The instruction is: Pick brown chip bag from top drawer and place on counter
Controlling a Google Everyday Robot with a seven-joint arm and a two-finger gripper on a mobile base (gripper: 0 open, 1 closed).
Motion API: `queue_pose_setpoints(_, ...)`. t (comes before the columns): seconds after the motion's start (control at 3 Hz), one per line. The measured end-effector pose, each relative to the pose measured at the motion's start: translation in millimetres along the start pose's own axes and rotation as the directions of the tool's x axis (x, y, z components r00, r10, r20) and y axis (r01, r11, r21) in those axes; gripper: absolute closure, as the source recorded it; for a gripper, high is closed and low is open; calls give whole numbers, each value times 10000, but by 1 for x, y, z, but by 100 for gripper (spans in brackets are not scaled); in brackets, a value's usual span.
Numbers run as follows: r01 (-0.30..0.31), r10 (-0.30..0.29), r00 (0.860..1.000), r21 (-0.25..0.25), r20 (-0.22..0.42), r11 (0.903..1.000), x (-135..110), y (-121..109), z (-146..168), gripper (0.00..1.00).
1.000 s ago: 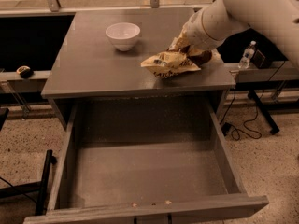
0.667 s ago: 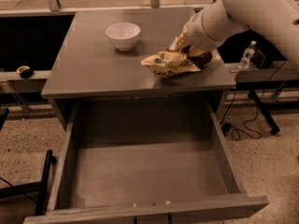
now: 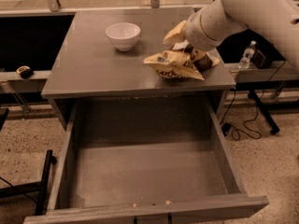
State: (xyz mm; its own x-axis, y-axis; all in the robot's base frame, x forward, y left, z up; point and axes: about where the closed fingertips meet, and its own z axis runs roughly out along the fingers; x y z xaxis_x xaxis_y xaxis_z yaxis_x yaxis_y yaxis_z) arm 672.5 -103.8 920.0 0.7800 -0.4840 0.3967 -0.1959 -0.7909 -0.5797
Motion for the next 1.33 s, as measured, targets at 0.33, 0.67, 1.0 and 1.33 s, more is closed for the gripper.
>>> queue_pose_setpoints(0.33,-194,173,9991,-555,-392,9983,8,7,-12,0)
queue_pose_setpoints(0.67,-1122,956,9807,-909,-1707,9895,29,32,-48,0)
queue_pose_setpoints(1.0,-1713,1603,9742,-580,-1591,9835,27,48,-52,0)
queue_pose_setpoints(1.33,-1839,1751,9747,-535,-1391,9815,21,50,-48,0)
